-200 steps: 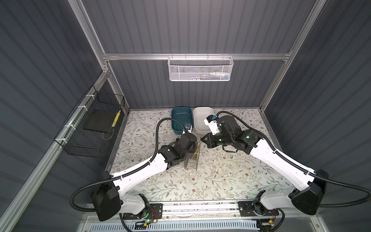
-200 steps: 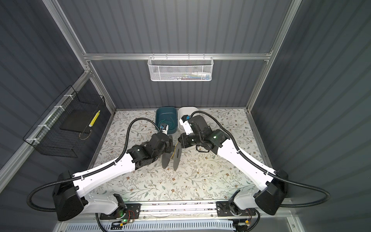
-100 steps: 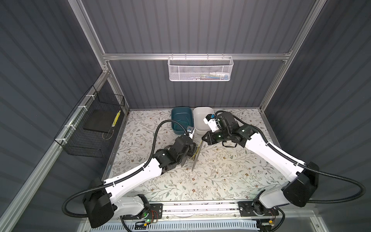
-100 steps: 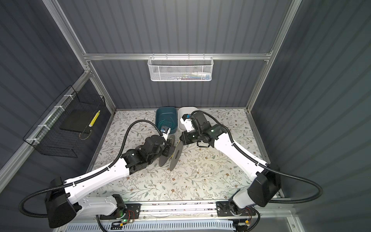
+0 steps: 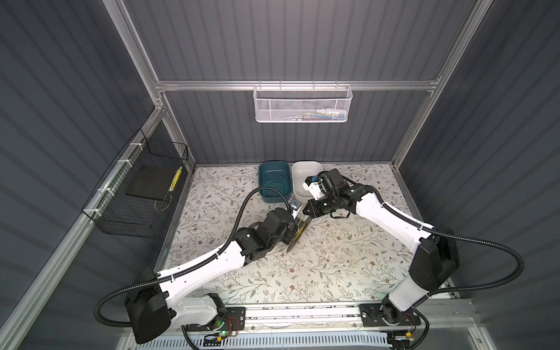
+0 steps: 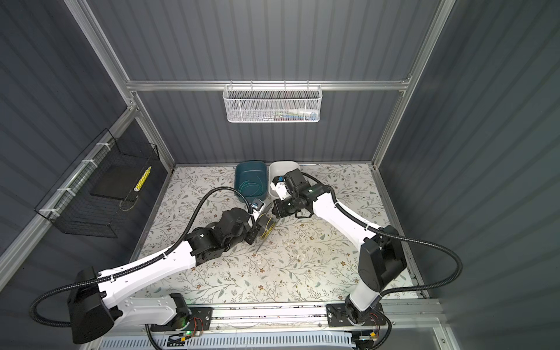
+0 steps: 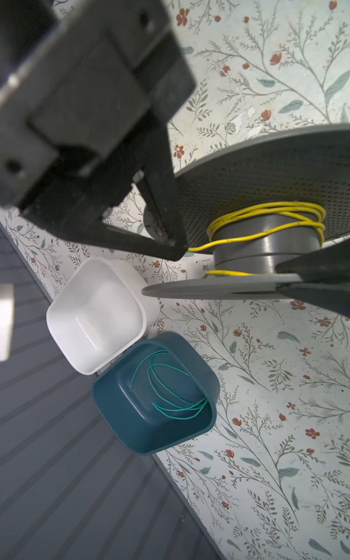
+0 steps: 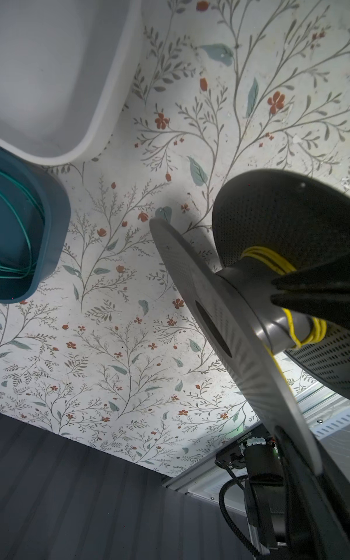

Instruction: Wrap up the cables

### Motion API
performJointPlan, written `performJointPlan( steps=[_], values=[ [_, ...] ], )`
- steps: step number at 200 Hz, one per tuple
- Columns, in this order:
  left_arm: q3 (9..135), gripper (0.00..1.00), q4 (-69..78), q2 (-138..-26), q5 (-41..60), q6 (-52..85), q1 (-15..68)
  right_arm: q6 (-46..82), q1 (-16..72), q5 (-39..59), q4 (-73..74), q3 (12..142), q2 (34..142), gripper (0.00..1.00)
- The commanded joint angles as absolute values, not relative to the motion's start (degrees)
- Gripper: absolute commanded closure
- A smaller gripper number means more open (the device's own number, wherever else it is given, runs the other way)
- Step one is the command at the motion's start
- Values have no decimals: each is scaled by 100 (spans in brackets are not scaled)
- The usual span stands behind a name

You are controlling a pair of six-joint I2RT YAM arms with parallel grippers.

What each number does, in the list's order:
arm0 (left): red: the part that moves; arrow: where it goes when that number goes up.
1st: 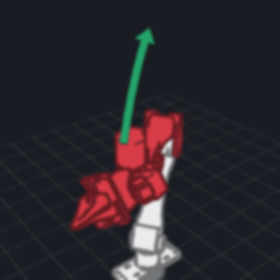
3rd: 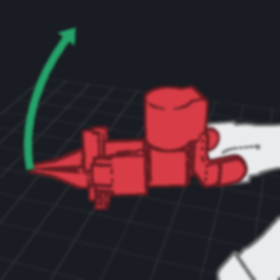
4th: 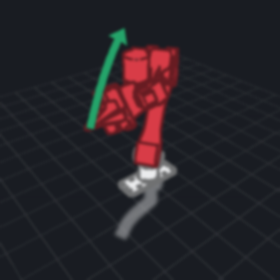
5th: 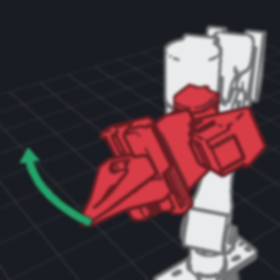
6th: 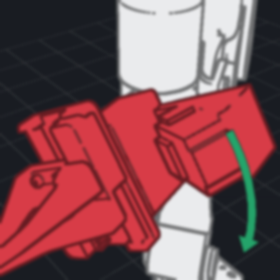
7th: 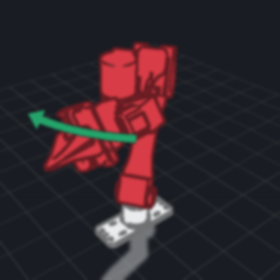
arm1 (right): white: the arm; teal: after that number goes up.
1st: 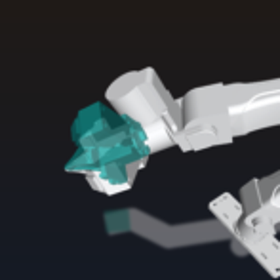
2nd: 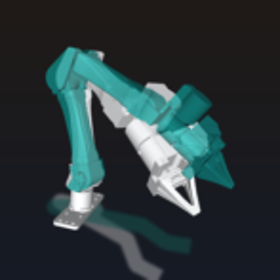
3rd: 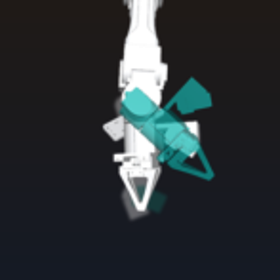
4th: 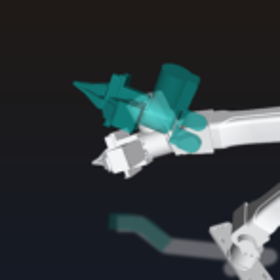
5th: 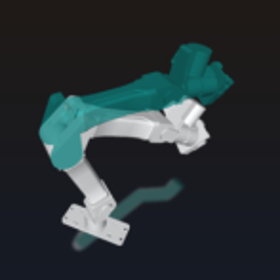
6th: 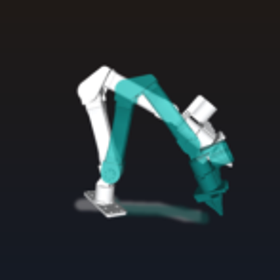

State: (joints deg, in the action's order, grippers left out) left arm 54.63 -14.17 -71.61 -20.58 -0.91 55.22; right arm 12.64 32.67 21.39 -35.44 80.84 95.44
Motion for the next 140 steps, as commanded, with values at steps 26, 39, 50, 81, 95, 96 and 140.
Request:
performJointPlan(
  steps=[26,39,50,81,95,96,140],
  values=[
    [5414,100,-2097,-7225,-1893,-537,5991,1480,2679,1323,-3076,8336,9929,100],
    [5416,100,-2125,-7311,-1968,-561,6104,1571,2586,1335,-3058,8282,9999,100],
    [5406,100,-2124,-7363,-1987,-547,6155,1662,2504,1344,-3066,8253,10049,100],
    [5322,100,-2117,-7400,-1977,-503,6243,1895,2278,1432,-3057,8173,10115,100],
    [5308,100,-2135,-7409,-2017,-523,6336,1947,2208,1441,-3053,8139,10134,100],
    [5309,100,-2140,-7409,-2028,-525,6345,1949,2203,1441,-3056,8139,10138,100],
    [5335,100,-2206,-7588,-2544,-685,6862,2047,2068,1431,-3118,8088,10329,100]
  ],
)
